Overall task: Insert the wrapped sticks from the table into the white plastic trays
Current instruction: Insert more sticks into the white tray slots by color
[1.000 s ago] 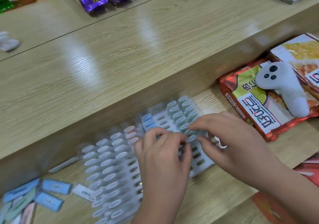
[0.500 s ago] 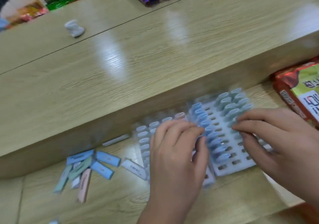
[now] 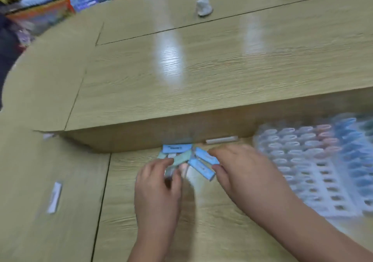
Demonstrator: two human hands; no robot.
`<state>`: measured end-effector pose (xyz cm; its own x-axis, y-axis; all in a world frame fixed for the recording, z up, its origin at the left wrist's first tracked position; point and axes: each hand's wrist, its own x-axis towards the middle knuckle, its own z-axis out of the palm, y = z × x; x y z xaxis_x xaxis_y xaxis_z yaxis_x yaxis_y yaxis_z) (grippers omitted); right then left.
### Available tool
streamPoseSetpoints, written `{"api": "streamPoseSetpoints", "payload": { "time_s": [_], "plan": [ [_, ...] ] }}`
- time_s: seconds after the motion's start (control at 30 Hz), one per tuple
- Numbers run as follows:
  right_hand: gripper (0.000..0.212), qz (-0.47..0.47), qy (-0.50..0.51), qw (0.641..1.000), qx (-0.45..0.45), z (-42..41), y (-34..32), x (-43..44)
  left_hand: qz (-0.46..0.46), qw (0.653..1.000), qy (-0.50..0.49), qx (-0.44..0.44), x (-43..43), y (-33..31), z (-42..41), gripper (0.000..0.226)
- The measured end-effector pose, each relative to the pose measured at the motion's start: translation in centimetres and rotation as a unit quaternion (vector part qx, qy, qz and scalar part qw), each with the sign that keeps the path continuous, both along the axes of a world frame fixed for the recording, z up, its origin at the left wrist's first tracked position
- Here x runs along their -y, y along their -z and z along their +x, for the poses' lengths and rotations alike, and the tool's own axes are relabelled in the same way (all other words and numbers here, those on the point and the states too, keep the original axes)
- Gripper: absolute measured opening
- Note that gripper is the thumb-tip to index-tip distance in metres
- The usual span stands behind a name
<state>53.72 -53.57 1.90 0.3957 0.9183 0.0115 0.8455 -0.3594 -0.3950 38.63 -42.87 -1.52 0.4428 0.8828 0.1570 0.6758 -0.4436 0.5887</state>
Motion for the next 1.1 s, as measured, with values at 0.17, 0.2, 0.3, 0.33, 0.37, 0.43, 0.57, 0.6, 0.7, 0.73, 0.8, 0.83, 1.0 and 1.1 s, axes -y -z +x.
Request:
{"api": "streamPoseSetpoints", "payload": {
  "time_s": [0.17, 0.2, 0.3, 0.33, 0.37, 0.43, 0.57, 0.6, 0.7, 0.73, 0.8, 0.83, 1.0, 1.1],
  "plan": [
    [0.025, -0.099, 0.07, 0.991, 0.061, -0.8, 2.4, -2.9, -0.02, 0.997, 0.028, -0.072, -1.8, 1.2, -1.2, 0.035],
    [0.024, -0.111, 0.082, 0.988, 0.07, -0.8, 2.8, -3.2, -0.005, 0.996, 0.034, -0.078, -1.9, 1.3, -1.1, 0.035],
    [0.03, -0.12, 0.109, 0.983, 0.087, -0.9, 3.3, -4.0, 0.035, 0.995, 0.035, -0.086, -2.5, 1.5, -0.2, 0.033],
    [0.033, -0.121, 0.117, 0.982, 0.086, -0.9, 3.4, -4.3, 0.046, 0.994, 0.041, -0.091, -2.7, 1.6, 0.2, 0.032],
    [0.035, -0.121, 0.121, 0.982, 0.084, -1.0, 3.5, -4.5, 0.055, 0.992, 0.049, -0.101, -2.9, 1.7, 0.6, 0.032],
    [0.03, -0.121, 0.118, 0.983, 0.073, -1.0, 3.7, -4.9, 0.075, 0.988, 0.067, -0.12, -3.1, 1.8, 1.2, 0.03],
    [0.014, -0.088, 0.129, 0.988, 0.007, -1.0, 3.5, -4.9, 0.064, 0.986, 0.091, -0.123, -3.4, 1.6, 1.9, 0.024],
    [0.011, -0.069, 0.136, 0.988, -0.023, -0.8, 3.4, -4.8, 0.054, 0.987, 0.092, -0.119, -3.5, 1.3, 1.9, 0.021],
    [0.016, 0.015, 0.143, 0.984, -0.108, -0.4, 2.0, -3.7, 0.032, 0.991, 0.082, -0.1, -3.5, 0.2, 2.1, 0.016],
    [0.024, 0.044, 0.138, 0.982, -0.119, -0.4, 1.3, -3.0, 0.029, 0.992, 0.079, -0.089, -3.4, -0.3, 2.1, 0.017],
    [0.038, 0.099, 0.131, 0.977, -0.134, -0.2, -0.5, -1.2, 0.039, 0.993, 0.093, -0.059, -2.6, -1.7, 2.3, 0.029],
    [0.041, 0.121, 0.132, 0.974, -0.138, 0.0, -1.3, -0.1, 0.049, 0.992, 0.109, -0.041, -2.0, -2.5, 2.7, 0.033],
    [0.028, 0.215, 0.198, 0.943, -0.161, 3.3, -4.2, 7.3, 0.023, 0.983, 0.155, 0.096, 3.4, -6.2, 6.4, 0.017],
    [0.02, 0.286, 0.242, 0.901, -0.219, 6.7, -4.8, 12.0, -0.003, 0.97, 0.172, 0.17, 7.1, -7.4, 9.1, 0.016]
  ]
}}
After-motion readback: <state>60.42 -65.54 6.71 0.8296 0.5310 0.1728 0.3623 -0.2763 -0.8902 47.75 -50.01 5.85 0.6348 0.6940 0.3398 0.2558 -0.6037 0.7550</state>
